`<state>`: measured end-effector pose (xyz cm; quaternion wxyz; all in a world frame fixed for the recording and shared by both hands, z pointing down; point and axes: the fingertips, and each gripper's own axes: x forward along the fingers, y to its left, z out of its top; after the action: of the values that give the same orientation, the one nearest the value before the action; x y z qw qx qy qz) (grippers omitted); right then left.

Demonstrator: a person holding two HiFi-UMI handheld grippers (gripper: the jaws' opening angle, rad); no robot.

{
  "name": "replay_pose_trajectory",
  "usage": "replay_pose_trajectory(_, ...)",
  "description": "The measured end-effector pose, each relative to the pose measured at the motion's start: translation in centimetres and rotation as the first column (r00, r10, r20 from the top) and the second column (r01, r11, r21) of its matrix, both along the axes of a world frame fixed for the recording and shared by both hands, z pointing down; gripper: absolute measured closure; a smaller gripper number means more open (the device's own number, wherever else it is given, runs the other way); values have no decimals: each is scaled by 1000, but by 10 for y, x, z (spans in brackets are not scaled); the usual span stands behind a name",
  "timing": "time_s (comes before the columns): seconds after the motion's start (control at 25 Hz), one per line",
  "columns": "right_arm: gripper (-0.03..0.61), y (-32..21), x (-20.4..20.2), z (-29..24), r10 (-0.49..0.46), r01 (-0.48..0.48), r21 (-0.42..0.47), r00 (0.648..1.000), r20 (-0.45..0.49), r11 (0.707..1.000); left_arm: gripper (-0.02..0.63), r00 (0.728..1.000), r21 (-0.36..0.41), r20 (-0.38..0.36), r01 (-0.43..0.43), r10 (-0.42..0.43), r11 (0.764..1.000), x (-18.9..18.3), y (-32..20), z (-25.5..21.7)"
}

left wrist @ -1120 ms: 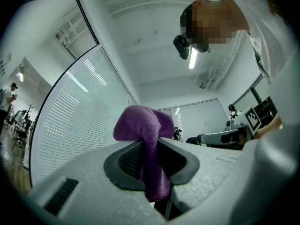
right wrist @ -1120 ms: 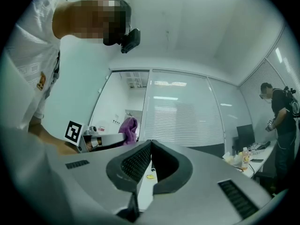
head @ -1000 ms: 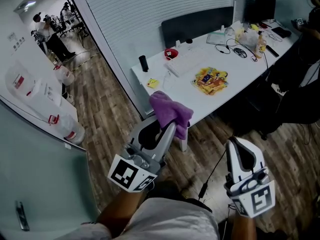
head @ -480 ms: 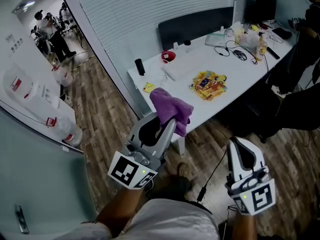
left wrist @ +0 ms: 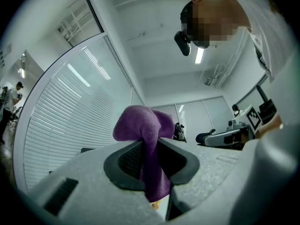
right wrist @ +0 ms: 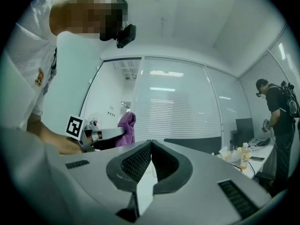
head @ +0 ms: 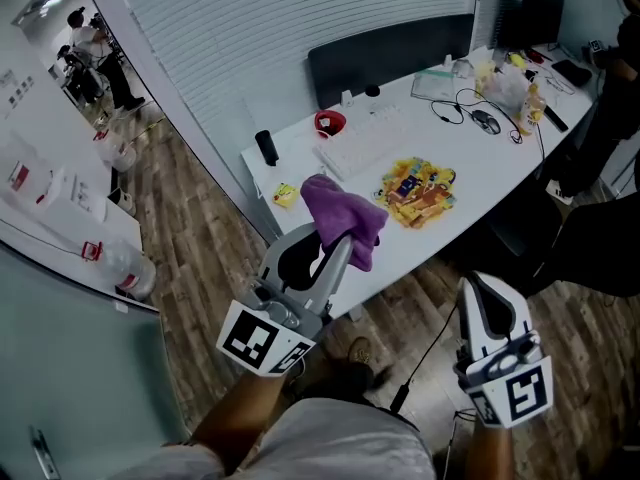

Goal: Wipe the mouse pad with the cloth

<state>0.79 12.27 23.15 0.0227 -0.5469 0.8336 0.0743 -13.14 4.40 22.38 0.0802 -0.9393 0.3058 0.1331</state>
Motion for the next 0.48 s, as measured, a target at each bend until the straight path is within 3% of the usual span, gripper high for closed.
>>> replay_pose_trajectory(0.48,567,-94,33,14,51,-52,-63,998,-26,997,532,999,-20,7,-32,32,999,30,-105,6)
